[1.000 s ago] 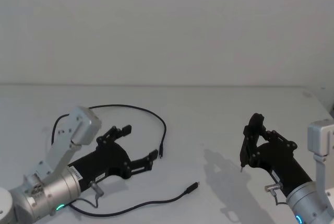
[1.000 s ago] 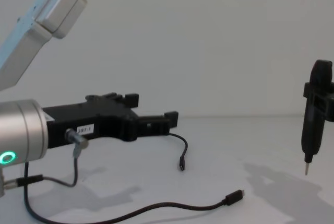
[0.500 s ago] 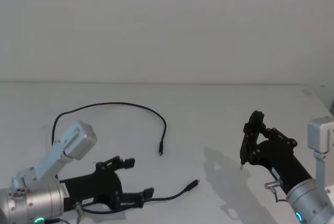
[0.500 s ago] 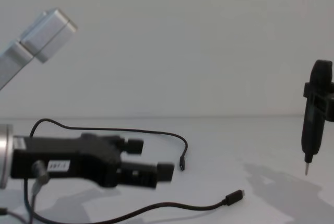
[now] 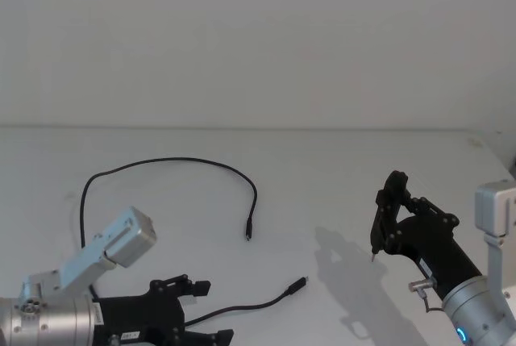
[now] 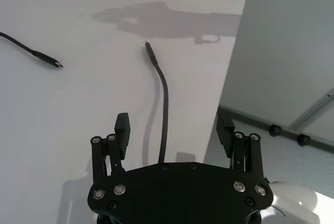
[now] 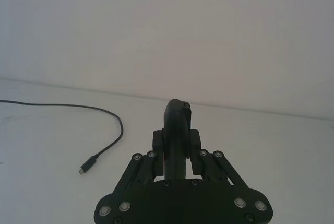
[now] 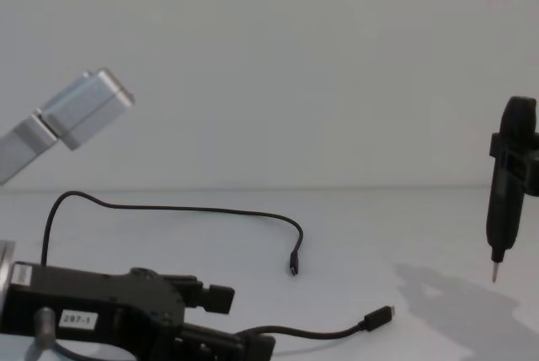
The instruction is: Pick up the data cable with the one hand.
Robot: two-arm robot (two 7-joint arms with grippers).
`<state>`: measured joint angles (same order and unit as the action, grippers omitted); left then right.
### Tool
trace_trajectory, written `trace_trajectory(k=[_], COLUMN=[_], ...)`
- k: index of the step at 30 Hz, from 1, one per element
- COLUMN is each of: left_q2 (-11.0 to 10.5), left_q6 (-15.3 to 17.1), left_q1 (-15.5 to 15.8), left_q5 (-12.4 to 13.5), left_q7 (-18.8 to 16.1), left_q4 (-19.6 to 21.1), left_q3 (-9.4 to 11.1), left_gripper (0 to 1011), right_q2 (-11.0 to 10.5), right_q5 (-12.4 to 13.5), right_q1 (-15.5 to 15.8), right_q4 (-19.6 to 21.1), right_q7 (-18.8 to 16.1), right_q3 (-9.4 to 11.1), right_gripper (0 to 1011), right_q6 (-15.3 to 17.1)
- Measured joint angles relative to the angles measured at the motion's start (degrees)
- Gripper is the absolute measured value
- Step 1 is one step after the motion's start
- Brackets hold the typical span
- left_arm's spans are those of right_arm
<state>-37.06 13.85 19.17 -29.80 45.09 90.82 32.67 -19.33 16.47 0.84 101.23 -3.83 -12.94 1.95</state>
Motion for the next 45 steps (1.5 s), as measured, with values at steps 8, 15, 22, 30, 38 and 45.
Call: trace_trajectory(k=[8, 15, 22, 30, 38, 45], left_q2=[1.05, 2.09, 2.79, 3.06, 3.04, 2.89], left_q6=[0.03, -0.38, -0.60, -0.61, -0.57, -0.75], left_q1=[1.38, 2.44, 3.02, 3.28, 3.43, 3.73], left_q5=[0.71, 1.57, 2.12, 2.18, 2.02, 1.85], left_q7=[0.54, 0.19, -1.01, -1.83, -2.56, -3.18], left_q4=[-1.47, -2.70, -3.51, -3.88, -3.91, -3.47], left_q3=[1.54, 2.72, 3.43, 3.88, 4.16, 4.19], left_gripper=[1001, 967, 790, 548, 287, 96], right_q2=[0.00, 0.00, 0.00, 0.00, 0.00, 0.00], right_q5=[0.00, 0.00, 0.00, 0.00, 0.00, 0.00], right_q1=[0.00, 0.00, 0.00, 0.00, 0.00, 0.00], right_q4=[0.00, 0.00, 0.00, 0.00, 0.00, 0.00], right_q7=[0.00, 0.00, 0.00, 0.00, 0.00, 0.00], right_q3=[0.00, 0.00, 0.00, 0.00, 0.00, 0.00], right_gripper=[279, 279, 279, 279, 279, 279], right_q6=[0.00, 0.00, 0.00, 0.00, 0.00, 0.00])
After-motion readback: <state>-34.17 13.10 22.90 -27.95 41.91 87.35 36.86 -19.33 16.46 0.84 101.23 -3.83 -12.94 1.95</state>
